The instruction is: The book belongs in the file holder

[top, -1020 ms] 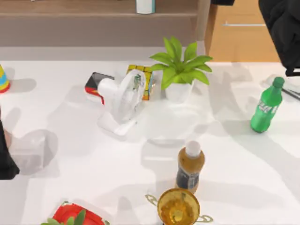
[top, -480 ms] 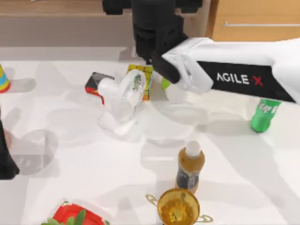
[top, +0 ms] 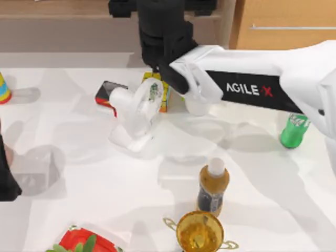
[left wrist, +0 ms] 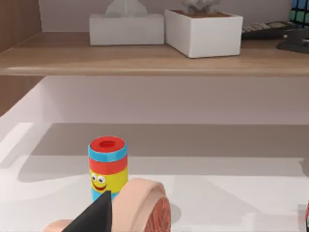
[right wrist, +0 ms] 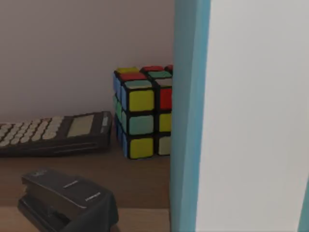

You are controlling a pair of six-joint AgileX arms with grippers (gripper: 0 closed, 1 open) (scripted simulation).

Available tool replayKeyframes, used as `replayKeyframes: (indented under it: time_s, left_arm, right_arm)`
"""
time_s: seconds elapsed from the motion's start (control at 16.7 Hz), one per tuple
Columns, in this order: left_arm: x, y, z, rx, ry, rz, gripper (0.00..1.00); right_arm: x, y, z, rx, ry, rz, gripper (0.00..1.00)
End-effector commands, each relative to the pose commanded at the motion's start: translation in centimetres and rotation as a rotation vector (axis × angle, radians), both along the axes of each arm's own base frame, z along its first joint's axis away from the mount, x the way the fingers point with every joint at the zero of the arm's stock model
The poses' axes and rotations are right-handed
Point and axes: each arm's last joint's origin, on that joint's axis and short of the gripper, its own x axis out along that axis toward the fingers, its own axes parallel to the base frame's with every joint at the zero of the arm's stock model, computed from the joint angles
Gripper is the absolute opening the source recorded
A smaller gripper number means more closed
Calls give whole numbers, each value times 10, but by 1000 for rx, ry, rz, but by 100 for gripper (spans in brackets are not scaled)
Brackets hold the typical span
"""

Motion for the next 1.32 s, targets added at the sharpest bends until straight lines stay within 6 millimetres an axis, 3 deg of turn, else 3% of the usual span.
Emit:
replayKeyframes:
  time_s: [0.72, 1.32]
  left_arm:
    - [0, 0, 0, 0, 0, 0, 100]
    - [0, 0, 0, 0, 0, 0, 100]
  right_arm:
    - [20, 0, 0, 0, 0, 0, 100]
    - [20, 0, 0, 0, 0, 0, 25]
